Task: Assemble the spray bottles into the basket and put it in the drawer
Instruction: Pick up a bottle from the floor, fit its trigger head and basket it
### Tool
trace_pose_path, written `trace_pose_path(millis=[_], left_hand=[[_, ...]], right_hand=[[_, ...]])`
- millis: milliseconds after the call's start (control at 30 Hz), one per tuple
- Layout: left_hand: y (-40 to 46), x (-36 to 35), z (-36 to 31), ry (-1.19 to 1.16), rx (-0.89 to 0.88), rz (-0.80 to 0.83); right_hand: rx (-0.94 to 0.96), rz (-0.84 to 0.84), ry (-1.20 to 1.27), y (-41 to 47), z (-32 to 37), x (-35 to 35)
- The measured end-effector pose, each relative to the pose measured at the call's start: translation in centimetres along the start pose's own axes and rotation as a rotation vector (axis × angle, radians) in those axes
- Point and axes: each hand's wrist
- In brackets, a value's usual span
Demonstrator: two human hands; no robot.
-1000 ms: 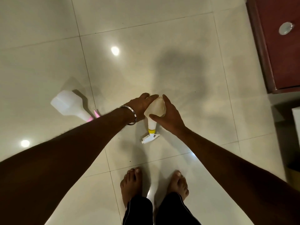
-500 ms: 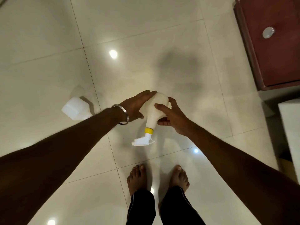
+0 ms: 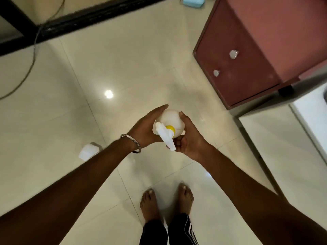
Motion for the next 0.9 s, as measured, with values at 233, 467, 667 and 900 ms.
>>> trace_pose_path(millis=[233, 467, 667, 900], left_hand=[[-8.4, 20.0, -24.2, -0.066, -0.652, 0.137], [-15.7, 15.9, -32.4, -0.039, -0.783, 0.191], [-22.7, 11.6, -41.3, 0.089, -0.852, 0.265], [-27.8, 6.0, -51.1, 0.313, -0.939, 0.305]], right_hand=[[0.079, -0.100, 0.183, -8.3, 6.1, 2.5], [0.145, -0.230, 0.310, -17.9, 11.5, 7.3], [0.313, -0.325, 0.228, -26.9, 16.1, 13.8], [0.638, -0.490, 0.024, -34.5, 20.3, 21.7]])
Point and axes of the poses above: each hand's wrist, its own y-axis towards the middle knuckle, its own x-axis out of the back of the hand, z = x × y, and after that the axes turned 14 degrees about x, right-handed
